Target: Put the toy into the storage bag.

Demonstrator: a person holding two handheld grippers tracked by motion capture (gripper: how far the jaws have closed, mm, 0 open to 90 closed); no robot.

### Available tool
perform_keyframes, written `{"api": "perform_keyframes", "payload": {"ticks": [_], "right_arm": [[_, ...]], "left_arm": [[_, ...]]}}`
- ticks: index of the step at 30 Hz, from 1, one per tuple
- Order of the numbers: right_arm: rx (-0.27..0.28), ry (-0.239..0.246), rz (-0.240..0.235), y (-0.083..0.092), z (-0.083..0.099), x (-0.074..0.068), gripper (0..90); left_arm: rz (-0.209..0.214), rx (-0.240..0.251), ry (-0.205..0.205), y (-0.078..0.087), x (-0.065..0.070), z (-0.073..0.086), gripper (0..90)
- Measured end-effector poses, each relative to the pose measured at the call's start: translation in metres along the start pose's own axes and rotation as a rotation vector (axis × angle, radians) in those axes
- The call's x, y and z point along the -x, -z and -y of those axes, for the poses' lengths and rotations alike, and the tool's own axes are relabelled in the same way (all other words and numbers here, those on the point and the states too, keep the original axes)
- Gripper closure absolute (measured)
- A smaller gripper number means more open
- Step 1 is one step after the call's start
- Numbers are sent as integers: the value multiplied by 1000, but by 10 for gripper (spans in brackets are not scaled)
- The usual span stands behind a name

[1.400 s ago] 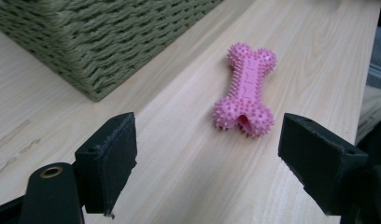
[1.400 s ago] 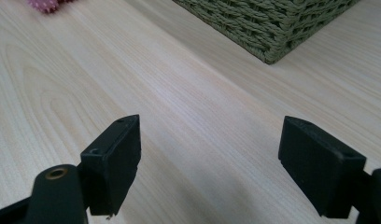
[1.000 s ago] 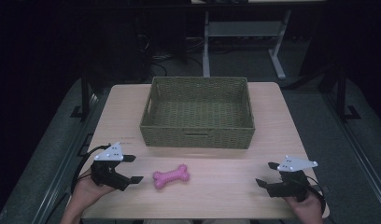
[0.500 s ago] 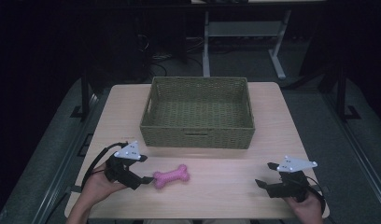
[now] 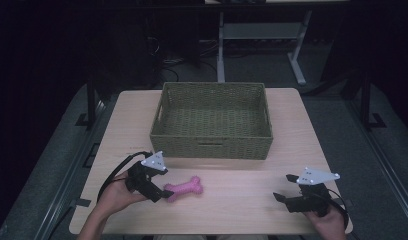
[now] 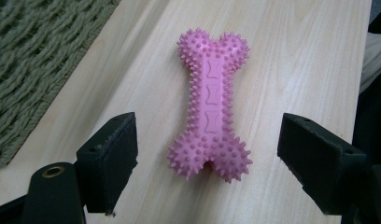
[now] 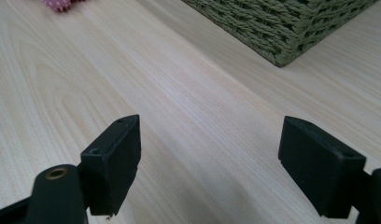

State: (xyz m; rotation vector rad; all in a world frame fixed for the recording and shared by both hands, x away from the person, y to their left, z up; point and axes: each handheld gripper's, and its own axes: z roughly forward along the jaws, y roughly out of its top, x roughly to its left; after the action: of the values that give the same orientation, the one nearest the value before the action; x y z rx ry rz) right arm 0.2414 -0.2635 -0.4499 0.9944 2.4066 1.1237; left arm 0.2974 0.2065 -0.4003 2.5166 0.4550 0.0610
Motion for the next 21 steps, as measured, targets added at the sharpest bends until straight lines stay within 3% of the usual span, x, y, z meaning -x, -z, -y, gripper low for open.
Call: {"api": "perform_keyframes", "payload": {"ticks": [21], "right_arm": [[-2,10,-12,0,-1,-2,207]], "left_arm": [[17,-87,-24,-27,0,-17,214]]}}
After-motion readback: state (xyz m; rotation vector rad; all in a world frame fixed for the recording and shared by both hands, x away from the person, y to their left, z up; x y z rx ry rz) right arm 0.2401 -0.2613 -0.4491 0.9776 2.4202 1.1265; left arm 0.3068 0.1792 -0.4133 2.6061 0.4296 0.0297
